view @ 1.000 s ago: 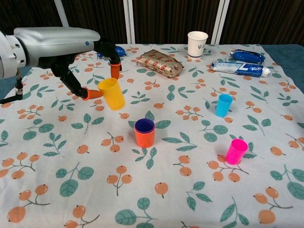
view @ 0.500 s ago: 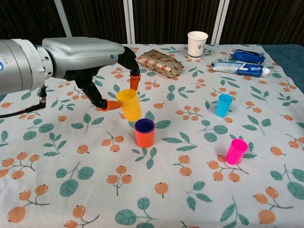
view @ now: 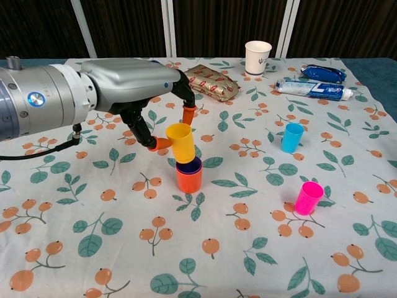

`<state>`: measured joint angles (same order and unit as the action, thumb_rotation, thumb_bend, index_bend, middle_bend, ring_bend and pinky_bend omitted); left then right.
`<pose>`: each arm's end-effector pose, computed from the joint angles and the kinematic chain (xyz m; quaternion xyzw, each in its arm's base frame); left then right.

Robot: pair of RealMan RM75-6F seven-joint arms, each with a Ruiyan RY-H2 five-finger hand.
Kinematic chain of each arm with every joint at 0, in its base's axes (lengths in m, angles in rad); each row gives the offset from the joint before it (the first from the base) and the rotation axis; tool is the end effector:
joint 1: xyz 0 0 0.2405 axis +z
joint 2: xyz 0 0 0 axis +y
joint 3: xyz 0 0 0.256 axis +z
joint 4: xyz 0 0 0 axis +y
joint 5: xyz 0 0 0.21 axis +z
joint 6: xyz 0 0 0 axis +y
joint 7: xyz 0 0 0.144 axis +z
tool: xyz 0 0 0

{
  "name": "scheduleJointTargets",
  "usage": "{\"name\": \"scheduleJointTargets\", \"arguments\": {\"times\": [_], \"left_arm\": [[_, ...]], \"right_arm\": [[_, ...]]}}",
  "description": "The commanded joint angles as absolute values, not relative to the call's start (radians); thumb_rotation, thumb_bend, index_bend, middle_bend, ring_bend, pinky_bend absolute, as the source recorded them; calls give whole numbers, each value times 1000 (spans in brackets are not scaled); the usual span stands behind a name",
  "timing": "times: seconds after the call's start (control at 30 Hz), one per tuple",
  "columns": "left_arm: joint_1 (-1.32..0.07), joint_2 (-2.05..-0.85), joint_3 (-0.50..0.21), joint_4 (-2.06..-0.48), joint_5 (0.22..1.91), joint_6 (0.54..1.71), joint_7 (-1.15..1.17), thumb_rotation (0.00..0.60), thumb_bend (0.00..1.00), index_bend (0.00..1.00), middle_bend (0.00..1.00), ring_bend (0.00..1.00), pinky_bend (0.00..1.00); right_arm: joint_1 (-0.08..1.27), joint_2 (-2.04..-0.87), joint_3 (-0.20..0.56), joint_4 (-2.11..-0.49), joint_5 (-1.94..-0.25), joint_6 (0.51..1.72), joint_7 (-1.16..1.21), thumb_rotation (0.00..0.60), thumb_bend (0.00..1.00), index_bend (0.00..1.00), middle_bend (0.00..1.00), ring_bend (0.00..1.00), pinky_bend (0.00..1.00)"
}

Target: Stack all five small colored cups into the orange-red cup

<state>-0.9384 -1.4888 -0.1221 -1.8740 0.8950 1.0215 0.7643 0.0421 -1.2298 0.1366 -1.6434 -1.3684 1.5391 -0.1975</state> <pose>-0.0517 0.2923 -0.0198 -0.8306 -0.2837 -0.3347 0.3429 -0.3116 -0.1824 0.1469 0.5288 -0.3821 0.3687 0.6622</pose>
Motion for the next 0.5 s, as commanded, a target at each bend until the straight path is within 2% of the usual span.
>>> {"name": "scheduleJointTargets", "arguments": {"times": [0.03,0.5], "left_arm": [[-944,-1498,-122,-1870,890,1024,765,600,363,492,233,0,61],[-968,-1518,-99,-1844,873,1029,794,600,364,488,233,0,61]], "right_arm": [[42,-1230,137,-1643,-1369,1540,-197,600,310,44,57,66,45],[42,-1228,140,-1643,-1359,1533,-190,600,310,48,57,66,44]]}}
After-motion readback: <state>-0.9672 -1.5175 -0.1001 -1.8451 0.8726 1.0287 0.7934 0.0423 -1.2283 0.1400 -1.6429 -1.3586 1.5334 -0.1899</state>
